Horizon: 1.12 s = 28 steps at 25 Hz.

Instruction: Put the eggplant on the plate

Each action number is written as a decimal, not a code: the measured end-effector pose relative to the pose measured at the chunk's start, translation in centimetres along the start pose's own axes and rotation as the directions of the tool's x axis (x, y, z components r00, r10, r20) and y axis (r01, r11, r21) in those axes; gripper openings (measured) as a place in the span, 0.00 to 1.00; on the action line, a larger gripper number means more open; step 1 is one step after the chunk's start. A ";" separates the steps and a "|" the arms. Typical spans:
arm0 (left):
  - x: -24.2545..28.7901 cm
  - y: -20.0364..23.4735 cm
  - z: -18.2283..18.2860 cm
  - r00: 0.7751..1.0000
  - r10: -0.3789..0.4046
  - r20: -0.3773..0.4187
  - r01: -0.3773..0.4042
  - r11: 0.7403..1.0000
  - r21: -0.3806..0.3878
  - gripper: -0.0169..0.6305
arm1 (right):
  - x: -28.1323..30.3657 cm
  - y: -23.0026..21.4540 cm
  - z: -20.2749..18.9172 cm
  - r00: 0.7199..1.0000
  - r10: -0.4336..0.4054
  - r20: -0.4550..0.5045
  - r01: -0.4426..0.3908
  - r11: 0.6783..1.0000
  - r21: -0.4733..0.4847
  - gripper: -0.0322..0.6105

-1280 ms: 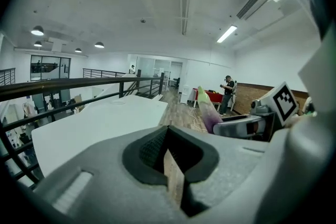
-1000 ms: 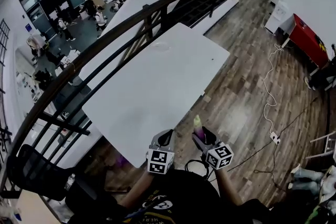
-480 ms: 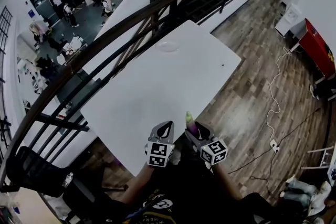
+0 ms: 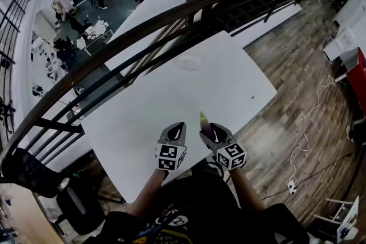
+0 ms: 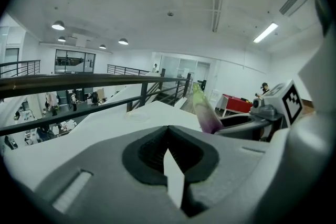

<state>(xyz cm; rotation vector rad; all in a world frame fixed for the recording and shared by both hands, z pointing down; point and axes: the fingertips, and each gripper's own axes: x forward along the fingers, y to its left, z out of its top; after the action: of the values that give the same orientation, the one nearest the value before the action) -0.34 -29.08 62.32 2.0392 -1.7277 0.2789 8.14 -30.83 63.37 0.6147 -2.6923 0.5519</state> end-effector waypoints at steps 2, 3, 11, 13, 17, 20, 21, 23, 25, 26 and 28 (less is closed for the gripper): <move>4.7 -0.4 0.7 0.999 0.031 -0.011 -0.031 1.000 0.002 0.03 | 1.3 -5.2 0.7 0.999 0.030 -0.027 -0.030 0.999 -0.021 0.41; 6.9 -0.5 1.0 0.999 0.051 -0.014 -0.051 0.999 0.006 0.03 | 2.1 -7.6 0.9 0.998 0.047 -0.045 -0.048 0.998 -0.035 0.41; 12.7 7.7 3.3 0.990 0.134 -0.046 -0.136 0.990 -0.034 0.03 | 17.0 -14.9 4.0 0.969 0.094 -0.229 -0.151 0.957 -0.248 0.41; 14.0 8.6 3.5 0.989 0.137 -0.059 -0.138 0.990 -0.025 0.03 | 21.4 -17.6 4.1 0.954 0.070 -0.292 -0.161 0.940 -0.302 0.41; 15.9 11.5 3.3 0.982 0.158 -0.101 -0.160 0.987 -0.008 0.03 | 29.9 -21.5 3.2 0.903 -0.001 -0.429 -0.205 0.878 -0.433 0.41; 16.5 12.4 3.8 0.980 0.168 -0.102 -0.172 0.985 -0.028 0.03 | 34.5 -24.1 2.5 0.852 -0.067 -0.519 -0.239 0.832 -0.500 0.41; 16.5 12.4 3.5 0.979 0.171 -0.108 -0.176 0.983 -0.045 0.03 | 35.5 -24.9 2.0 0.832 -0.096 -0.546 -0.250 0.814 -0.524 0.41; 16.0 12.8 2.4 0.976 0.180 -0.125 -0.191 0.978 -0.085 0.03 | 37.3 -25.9 0.9 0.792 -0.152 -0.591 -0.280 0.770 -0.573 0.41; 15.2 13.6 1.7 0.972 0.194 -0.137 -0.210 0.971 -0.115 0.03 | 38.7 -26.0 0.1 0.760 -0.186 -0.623 -0.313 0.735 -0.601 0.41; 14.9 13.9 1.4 0.970 0.201 -0.139 -0.218 0.968 -0.122 0.03 | 39.3 -25.9 0.0 0.752 -0.195 -0.630 -0.323 0.724 -0.609 0.41; 14.5 14.5 1.2 0.965 0.218 -0.145 -0.236 0.963 -0.129 0.03 | 40.3 -26.0 0.1 0.750 -0.204 -0.630 -0.325 0.715 -0.619 0.41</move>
<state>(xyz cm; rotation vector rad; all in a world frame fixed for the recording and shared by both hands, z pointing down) -11.73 -44.10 70.50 1.6841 -1.8451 0.3392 -14.17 -66.36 86.59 0.0532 -1.9717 -0.2541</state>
